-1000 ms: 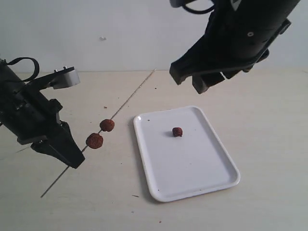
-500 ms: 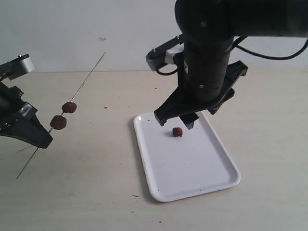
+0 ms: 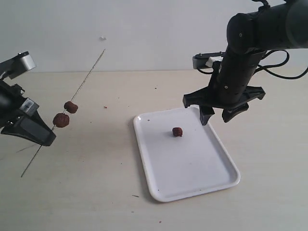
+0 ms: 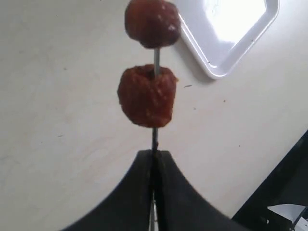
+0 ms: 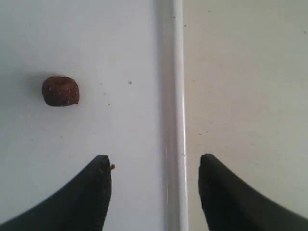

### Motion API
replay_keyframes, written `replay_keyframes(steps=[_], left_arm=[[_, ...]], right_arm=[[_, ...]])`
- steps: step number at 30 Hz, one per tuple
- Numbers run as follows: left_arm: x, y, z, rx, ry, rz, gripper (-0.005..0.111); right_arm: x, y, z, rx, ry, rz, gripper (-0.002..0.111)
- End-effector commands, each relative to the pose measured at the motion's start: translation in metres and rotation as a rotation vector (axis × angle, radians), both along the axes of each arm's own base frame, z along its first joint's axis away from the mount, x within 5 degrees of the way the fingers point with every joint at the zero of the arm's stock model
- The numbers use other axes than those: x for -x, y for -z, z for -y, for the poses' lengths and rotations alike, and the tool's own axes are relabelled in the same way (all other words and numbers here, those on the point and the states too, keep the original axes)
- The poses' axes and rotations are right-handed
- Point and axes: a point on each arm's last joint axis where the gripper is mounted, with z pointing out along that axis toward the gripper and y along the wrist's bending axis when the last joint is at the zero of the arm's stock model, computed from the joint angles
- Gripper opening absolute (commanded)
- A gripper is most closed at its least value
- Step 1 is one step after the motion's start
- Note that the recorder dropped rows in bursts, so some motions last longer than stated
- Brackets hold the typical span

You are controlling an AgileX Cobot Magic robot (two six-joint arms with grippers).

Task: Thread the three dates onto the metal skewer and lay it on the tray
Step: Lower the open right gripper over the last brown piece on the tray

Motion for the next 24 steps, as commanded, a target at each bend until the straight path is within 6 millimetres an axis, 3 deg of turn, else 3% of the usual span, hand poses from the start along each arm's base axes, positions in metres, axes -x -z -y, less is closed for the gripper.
replay_keyframes(steps=[1, 6, 12, 17, 20, 24], left_arm=[[-0.003, -0.001, -0.001, 0.009, -0.02, 0.015, 0.0], [-0.004, -0.001, 0.0, 0.013, -0.03, 0.03, 0.0], [-0.007, -0.003, 0.001, 0.039, -0.059, 0.046, 0.0], [-0.007, -0.003, 0.001, 0.037, -0.046, 0.049, 0.0], [-0.007, -0.003, 0.001, 0.039, -0.041, 0.051, 0.0], [-0.007, -0.004, 0.003, 0.061, -0.054, 0.049, 0.0]], right_arm=[[0.0, -0.001, 0.002, 0.009, -0.016, -0.001, 0.054], [0.001, -0.001, 0.002, 0.011, -0.016, -0.012, 0.054], [-0.011, -0.004, -0.002, -0.038, -0.018, 0.126, 0.054], [-0.019, -0.006, -0.026, -0.294, -0.024, 0.17, 0.054], [-0.03, 0.004, -0.036, -0.36, -0.041, 0.085, 0.054], [-0.043, 0.02, -0.034, -0.275, -0.013, -0.065, 0.054]])
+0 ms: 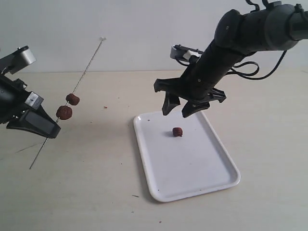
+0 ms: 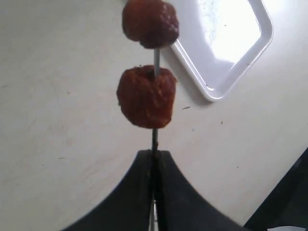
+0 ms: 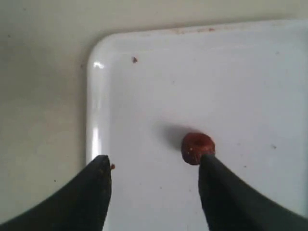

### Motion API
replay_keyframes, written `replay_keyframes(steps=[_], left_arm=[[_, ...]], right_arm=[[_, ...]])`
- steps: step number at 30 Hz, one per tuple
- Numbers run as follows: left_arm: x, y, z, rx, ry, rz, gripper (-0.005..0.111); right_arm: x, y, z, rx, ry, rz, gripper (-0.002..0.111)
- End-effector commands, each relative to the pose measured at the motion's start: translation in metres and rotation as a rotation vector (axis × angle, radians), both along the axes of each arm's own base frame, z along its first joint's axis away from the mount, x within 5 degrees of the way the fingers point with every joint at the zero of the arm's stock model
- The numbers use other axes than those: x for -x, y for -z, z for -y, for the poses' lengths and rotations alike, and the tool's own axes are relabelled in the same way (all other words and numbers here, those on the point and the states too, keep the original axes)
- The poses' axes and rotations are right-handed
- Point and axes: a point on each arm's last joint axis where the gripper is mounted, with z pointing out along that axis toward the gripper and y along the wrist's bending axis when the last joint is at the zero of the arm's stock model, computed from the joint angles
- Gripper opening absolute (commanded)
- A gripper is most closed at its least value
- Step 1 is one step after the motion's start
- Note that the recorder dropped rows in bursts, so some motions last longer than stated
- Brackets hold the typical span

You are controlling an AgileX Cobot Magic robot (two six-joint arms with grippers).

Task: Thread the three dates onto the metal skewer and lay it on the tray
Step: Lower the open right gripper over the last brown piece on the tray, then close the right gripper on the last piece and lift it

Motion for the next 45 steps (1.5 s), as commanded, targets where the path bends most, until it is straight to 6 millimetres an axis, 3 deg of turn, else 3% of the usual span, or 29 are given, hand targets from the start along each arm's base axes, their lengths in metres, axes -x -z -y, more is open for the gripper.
replay_keyframes(steps=[1, 12, 21, 30, 35, 42, 45], left_arm=[[-0.002, -0.003, 0.001, 0.032, -0.014, 0.004, 0.0], [-0.002, -0.003, 0.002, 0.041, -0.016, 0.005, 0.0], [-0.002, -0.003, 0.002, 0.042, -0.014, 0.002, 0.0], [-0.001, -0.003, 0.002, 0.043, -0.013, 0.0, 0.0], [-0.001, -0.003, 0.002, 0.043, -0.01, 0.004, 0.0], [-0.001, -0.003, 0.002, 0.044, -0.011, 0.004, 0.0], [-0.002, -0.003, 0.002, 0.046, -0.012, 0.004, 0.0]], right_arm=[[-0.013, 0.014, 0.002, 0.071, 0.014, -0.116, 0.054], [-0.033, 0.027, -0.011, 0.207, 0.003, -0.215, 0.054], [-0.03, 0.054, -0.023, 0.259, -0.025, -0.263, 0.054], [-0.035, 0.059, -0.022, 0.269, -0.002, -0.222, 0.054], [-0.034, 0.068, -0.023, 0.271, -0.004, -0.243, 0.047], [-0.034, 0.07, -0.023, 0.263, -0.003, -0.25, 0.029], [-0.034, 0.07, -0.023, 0.263, -0.003, -0.25, 0.028]])
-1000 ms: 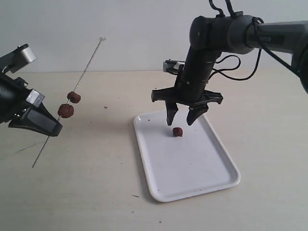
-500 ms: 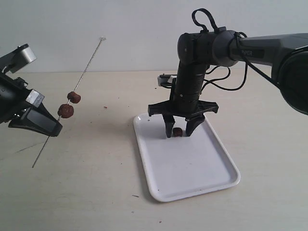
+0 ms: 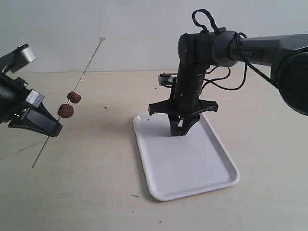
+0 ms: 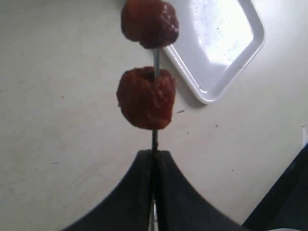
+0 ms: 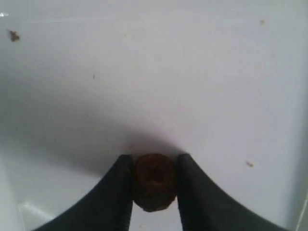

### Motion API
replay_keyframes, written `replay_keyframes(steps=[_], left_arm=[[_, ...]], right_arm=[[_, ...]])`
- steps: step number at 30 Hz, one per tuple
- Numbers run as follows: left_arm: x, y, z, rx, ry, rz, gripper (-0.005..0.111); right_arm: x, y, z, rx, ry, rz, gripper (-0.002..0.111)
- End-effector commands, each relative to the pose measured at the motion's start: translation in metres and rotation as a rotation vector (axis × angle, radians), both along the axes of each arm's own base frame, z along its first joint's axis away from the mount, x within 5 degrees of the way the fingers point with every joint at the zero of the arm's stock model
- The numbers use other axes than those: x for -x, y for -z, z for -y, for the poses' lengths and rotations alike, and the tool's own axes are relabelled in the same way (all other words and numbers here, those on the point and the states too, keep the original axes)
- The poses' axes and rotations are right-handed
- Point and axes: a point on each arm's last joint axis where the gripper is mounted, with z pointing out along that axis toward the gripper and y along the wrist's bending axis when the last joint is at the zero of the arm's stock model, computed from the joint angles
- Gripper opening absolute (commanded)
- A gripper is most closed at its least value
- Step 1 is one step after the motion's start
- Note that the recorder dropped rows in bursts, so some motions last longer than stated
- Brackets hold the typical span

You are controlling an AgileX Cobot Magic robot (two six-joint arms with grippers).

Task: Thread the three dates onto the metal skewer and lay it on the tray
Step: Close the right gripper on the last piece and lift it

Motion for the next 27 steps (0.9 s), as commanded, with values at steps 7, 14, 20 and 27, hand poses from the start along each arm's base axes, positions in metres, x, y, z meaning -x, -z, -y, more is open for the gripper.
replay_keyframes(steps=[7, 14, 20, 27], left_arm=[[-0.001, -0.002, 0.0, 0.024, -0.008, 0.0, 0.0], [-0.001, -0.002, 0.0, 0.022, -0.006, -0.001, 0.0], [-0.001, -0.001, -0.001, 0.007, 0.002, 0.005, 0.0], [0.0, 0.002, -0.004, -0.05, 0.169, 0.121, 0.0]], right_arm=[[0.001, 0.008, -0.003, -0.02, 0.009, -0.014, 0.028], [0.007, -0.014, 0.001, 0.0, -0.073, -0.033, 0.028], [0.009, -0.061, 0.001, -0.031, -0.256, 0.086, 0.028], [0.02, -0.128, 0.009, 0.014, -0.489, 0.263, 0.029]])
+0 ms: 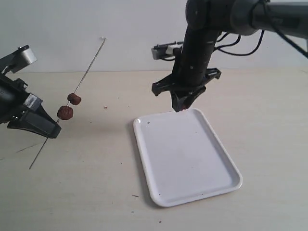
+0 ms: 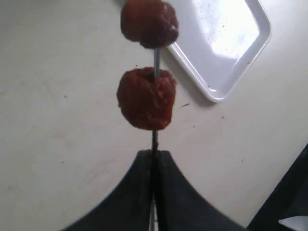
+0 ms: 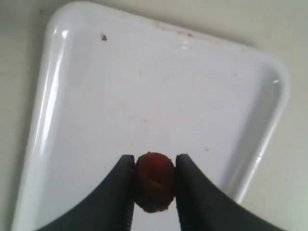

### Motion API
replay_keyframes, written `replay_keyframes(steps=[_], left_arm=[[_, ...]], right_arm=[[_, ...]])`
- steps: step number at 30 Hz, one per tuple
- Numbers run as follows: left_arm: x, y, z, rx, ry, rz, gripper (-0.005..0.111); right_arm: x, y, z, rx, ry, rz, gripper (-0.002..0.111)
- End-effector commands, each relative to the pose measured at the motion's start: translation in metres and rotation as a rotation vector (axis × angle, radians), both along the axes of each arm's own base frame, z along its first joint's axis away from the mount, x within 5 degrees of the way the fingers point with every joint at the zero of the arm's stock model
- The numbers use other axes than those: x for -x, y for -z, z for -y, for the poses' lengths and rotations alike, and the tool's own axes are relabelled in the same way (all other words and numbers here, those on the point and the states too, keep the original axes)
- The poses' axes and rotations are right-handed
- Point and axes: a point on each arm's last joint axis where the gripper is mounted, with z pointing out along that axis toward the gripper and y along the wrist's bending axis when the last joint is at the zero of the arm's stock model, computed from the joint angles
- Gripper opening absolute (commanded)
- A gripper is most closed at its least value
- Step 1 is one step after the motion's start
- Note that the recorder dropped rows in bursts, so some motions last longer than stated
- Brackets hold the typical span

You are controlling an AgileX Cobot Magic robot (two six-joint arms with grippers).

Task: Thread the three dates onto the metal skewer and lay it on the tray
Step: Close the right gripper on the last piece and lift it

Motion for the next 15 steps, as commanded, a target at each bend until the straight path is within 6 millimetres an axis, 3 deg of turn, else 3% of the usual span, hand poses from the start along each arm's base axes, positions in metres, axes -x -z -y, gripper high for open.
replay_keyframes(steps=[1, 4, 10, 15], left_arm=[[-0.001, 0.001, -0.004, -0.04, 0.17, 0.128, 0.0], [0.0, 0.002, -0.004, -0.057, 0.313, 0.22, 0.0], [0.001, 0.003, -0.006, -0.084, 0.525, 0.358, 0.0], [0.003, 0.009, -0.016, -0.2, 0.622, 0.341, 0.0]], right_arm=[[0.012, -0.051, 0.004, 0.011, -0.204, 0.132, 0.029], [0.022, -0.083, 0.003, -0.008, -0.38, 0.226, 0.029], [0.042, -0.129, 0.005, -0.025, -0.551, 0.361, 0.029], [0.061, -0.141, 0.008, -0.037, -0.605, 0.377, 0.029]])
